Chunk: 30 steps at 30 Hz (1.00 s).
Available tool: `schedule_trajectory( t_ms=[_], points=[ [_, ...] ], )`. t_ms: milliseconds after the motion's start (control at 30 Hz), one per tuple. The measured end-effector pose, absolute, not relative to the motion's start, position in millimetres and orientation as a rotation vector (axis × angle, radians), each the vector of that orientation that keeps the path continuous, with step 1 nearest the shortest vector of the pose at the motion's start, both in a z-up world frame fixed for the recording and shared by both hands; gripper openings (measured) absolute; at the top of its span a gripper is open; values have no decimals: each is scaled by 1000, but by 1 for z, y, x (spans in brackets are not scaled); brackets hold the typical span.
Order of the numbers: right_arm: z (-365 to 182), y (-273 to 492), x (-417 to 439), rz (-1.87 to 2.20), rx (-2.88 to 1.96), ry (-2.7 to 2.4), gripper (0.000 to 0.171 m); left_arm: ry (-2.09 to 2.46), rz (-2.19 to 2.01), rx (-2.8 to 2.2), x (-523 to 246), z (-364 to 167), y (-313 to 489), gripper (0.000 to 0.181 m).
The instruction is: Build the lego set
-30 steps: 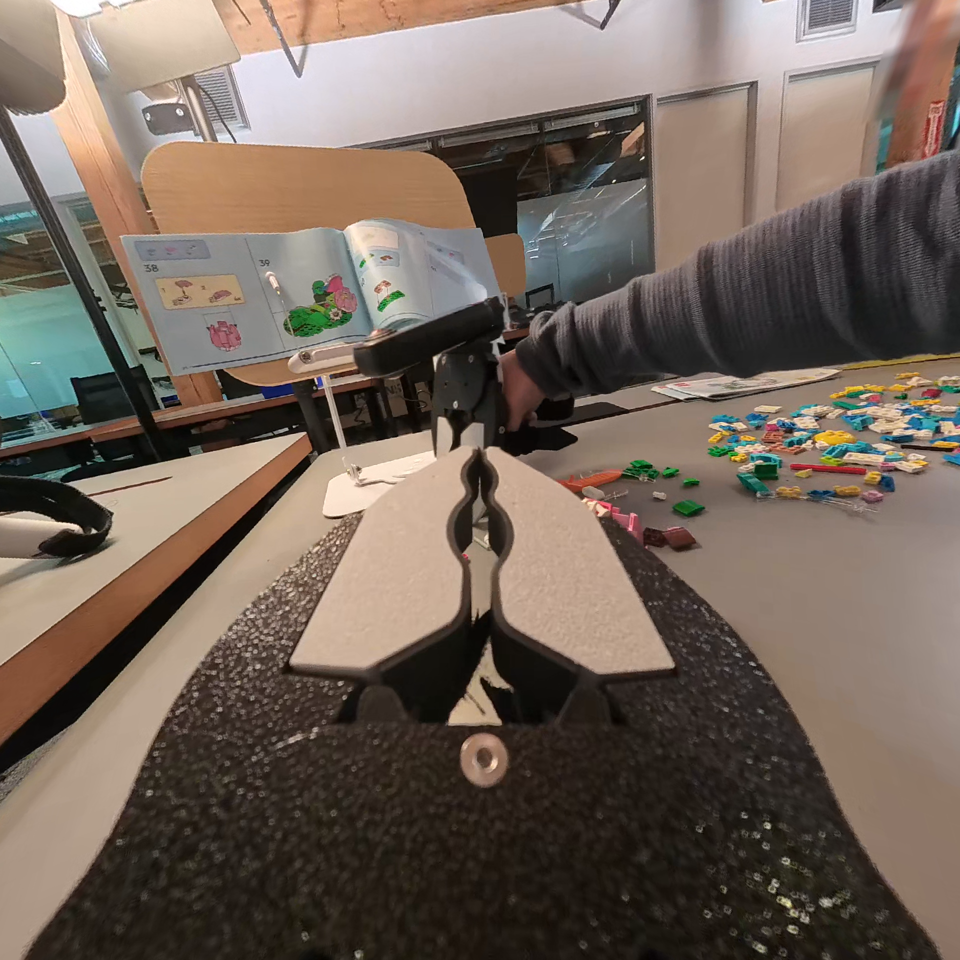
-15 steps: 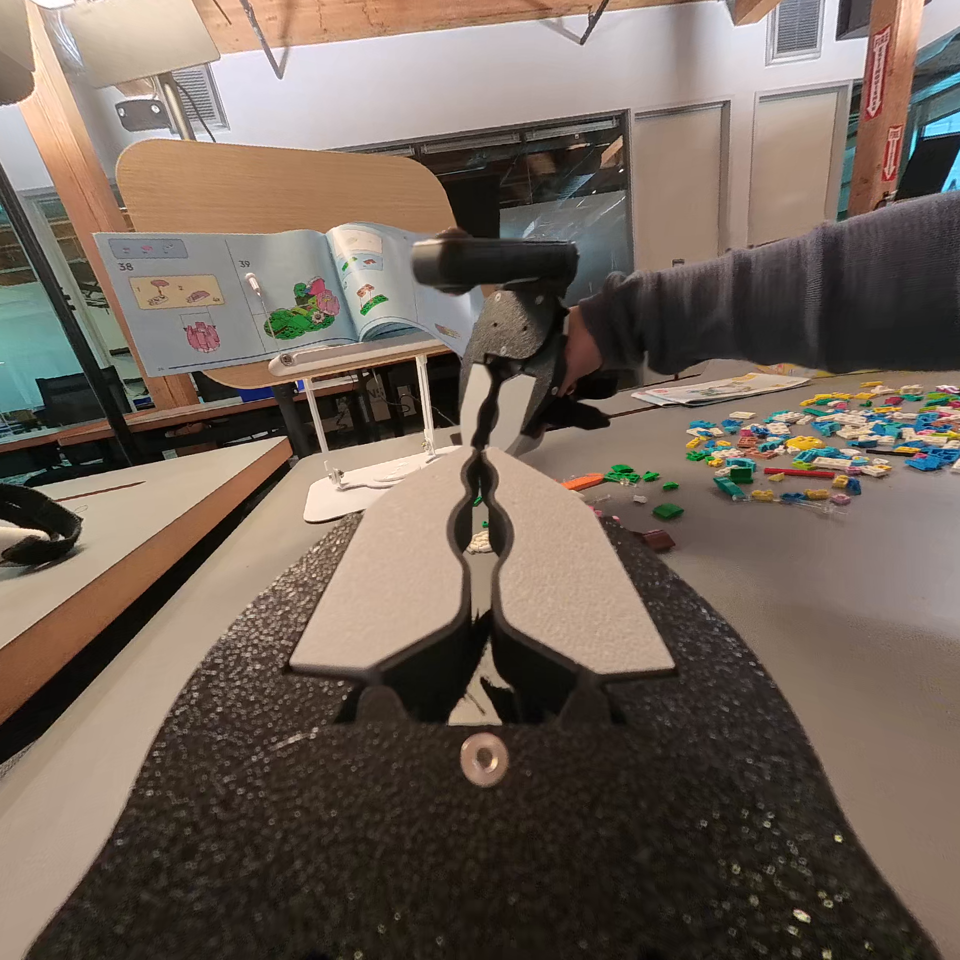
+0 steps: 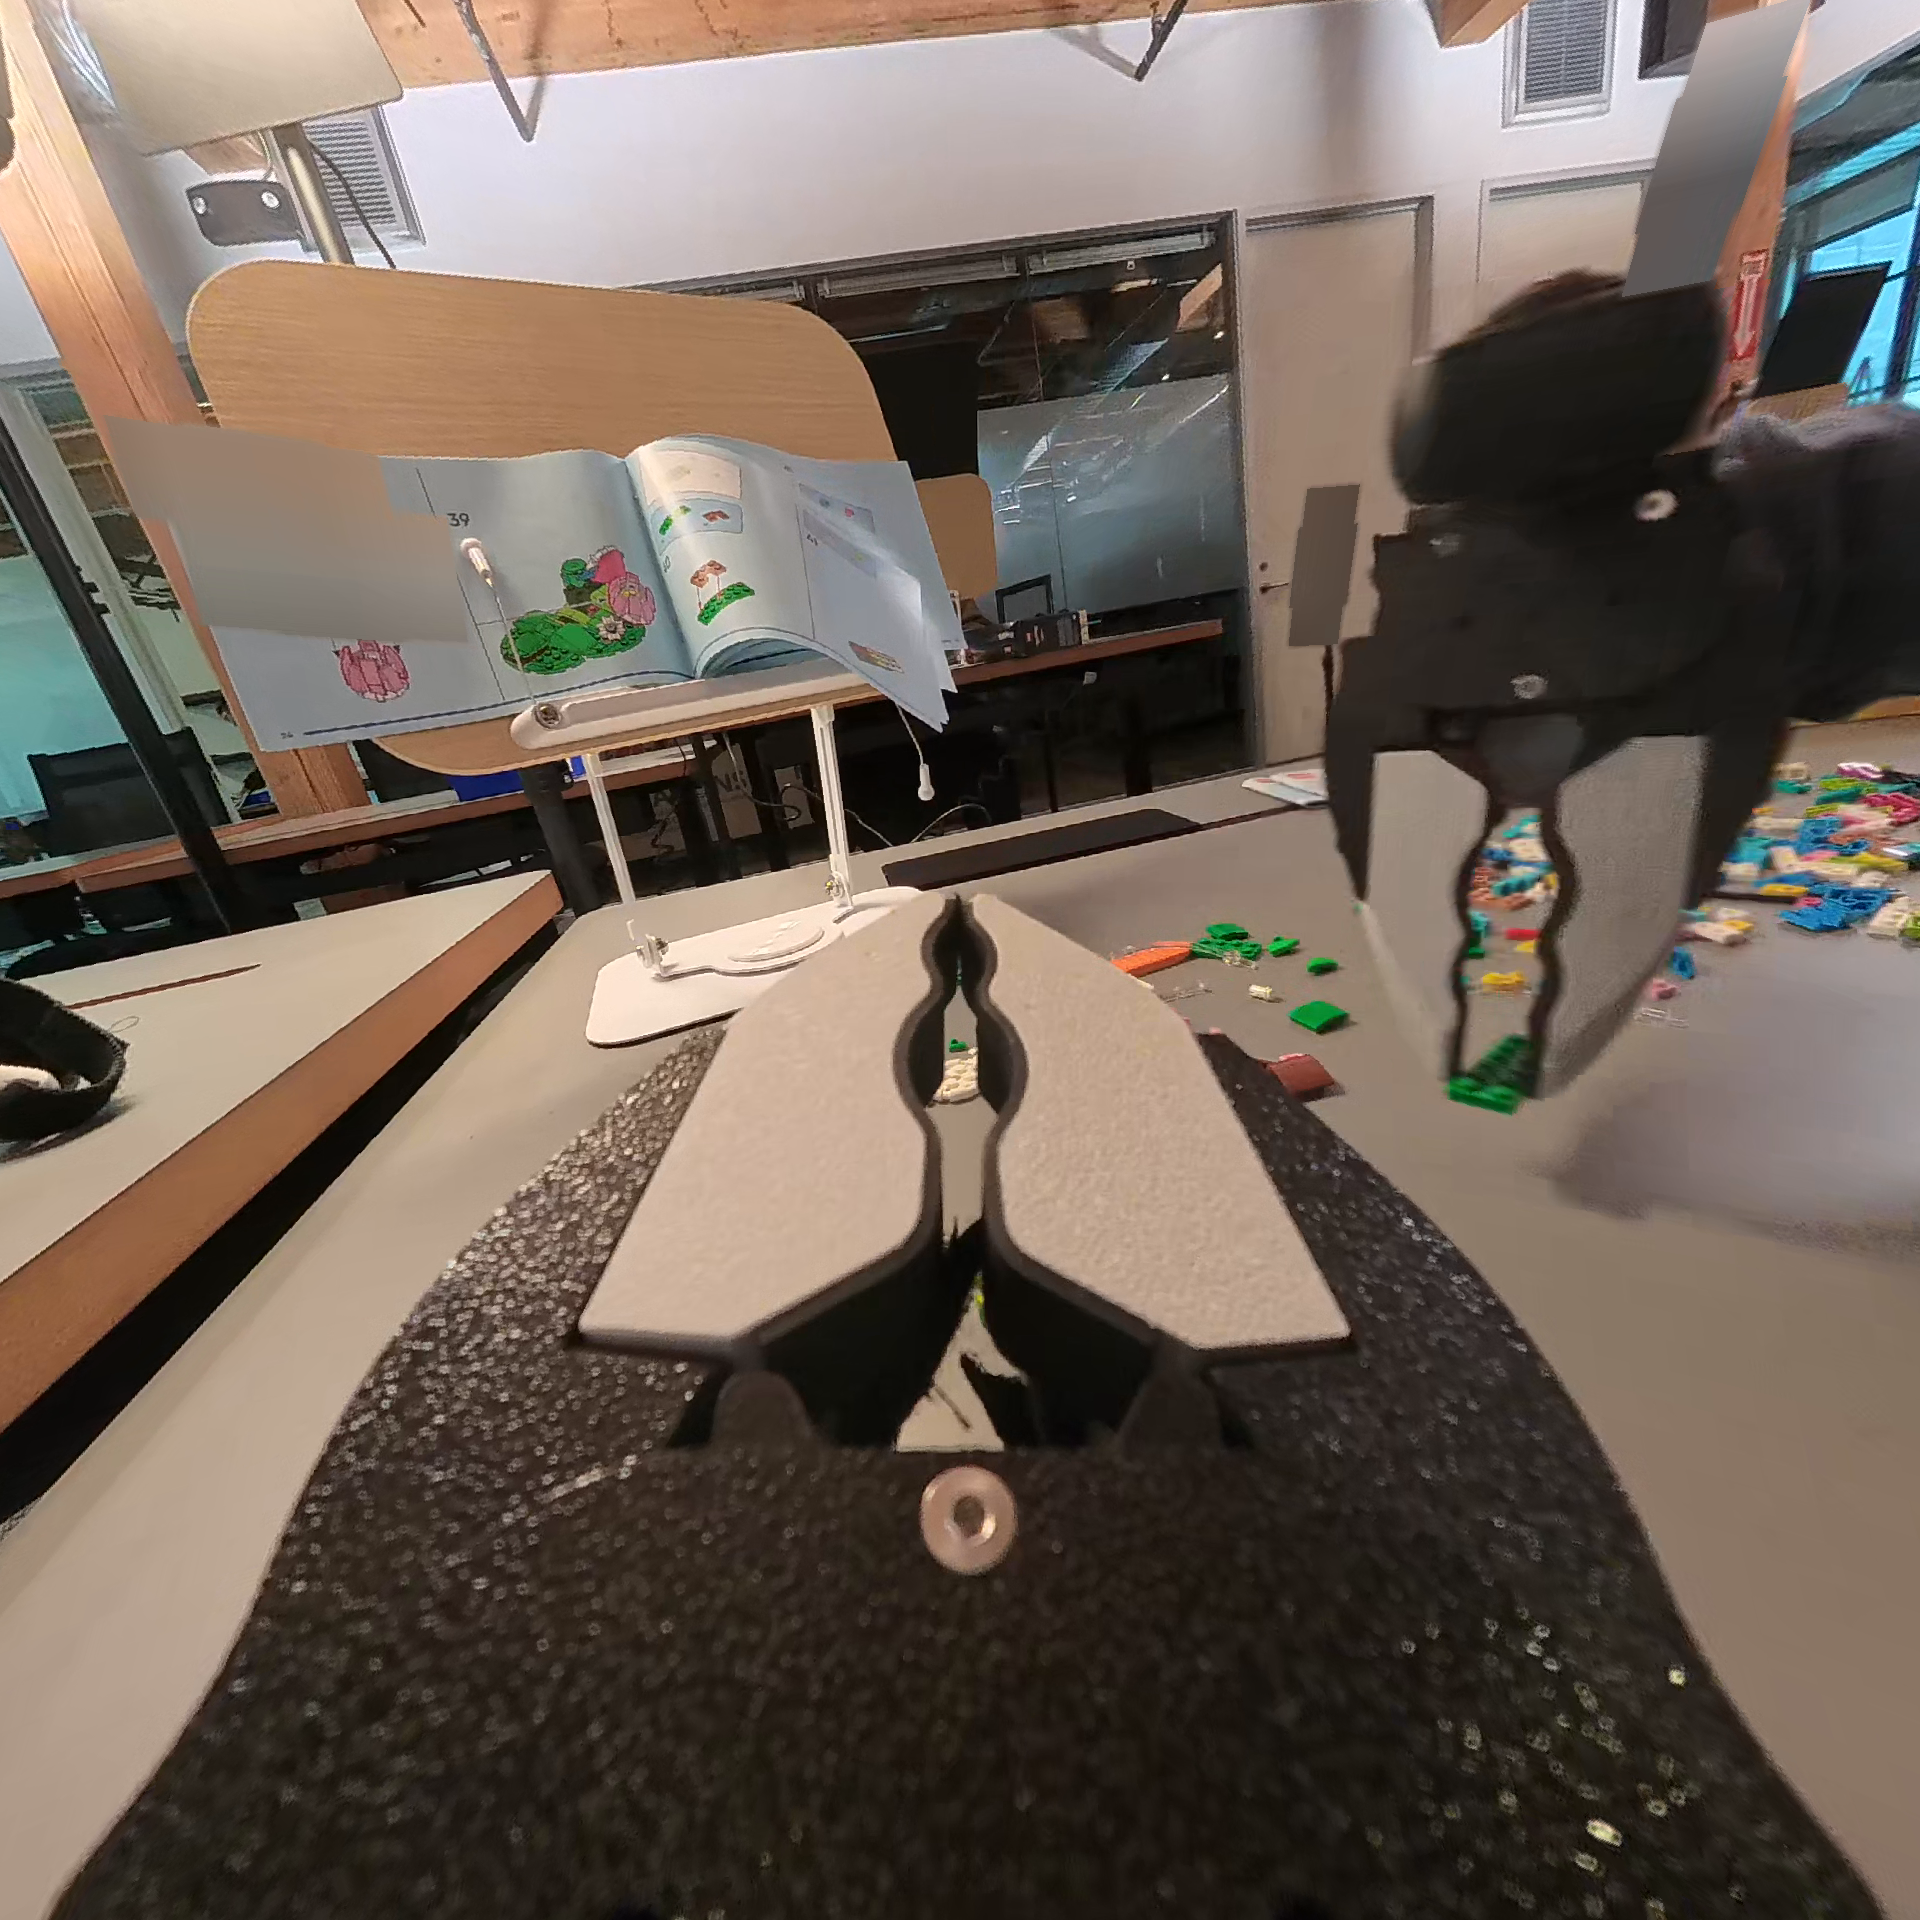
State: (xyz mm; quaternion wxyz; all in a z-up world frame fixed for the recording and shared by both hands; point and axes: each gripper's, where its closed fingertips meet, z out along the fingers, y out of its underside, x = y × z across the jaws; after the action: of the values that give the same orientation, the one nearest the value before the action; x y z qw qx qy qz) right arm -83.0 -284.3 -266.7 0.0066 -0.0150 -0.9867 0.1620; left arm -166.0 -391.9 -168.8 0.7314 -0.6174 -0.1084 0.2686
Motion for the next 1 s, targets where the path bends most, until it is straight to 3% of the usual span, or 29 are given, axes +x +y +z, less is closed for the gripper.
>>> schedule_trajectory(
  t_ms=[400,567,733,1000],
  points=[
    [-292,-282,-36,471,-41,-3017,16,-231,581,-1359,-164,-169,-391,0],
    [-262,-269,-40,652,-296,-2823,28,-221,573,-1367,-163,-169,-389,0],
    [-230,-204,-36,724,-669,-2507,32,-215,564,-1374,-162,-170,-388,0],
    [-237,-118,3,484,-1024,-2275,31,-193,567,-1390,-159,-172,-386,0]
  ],
)
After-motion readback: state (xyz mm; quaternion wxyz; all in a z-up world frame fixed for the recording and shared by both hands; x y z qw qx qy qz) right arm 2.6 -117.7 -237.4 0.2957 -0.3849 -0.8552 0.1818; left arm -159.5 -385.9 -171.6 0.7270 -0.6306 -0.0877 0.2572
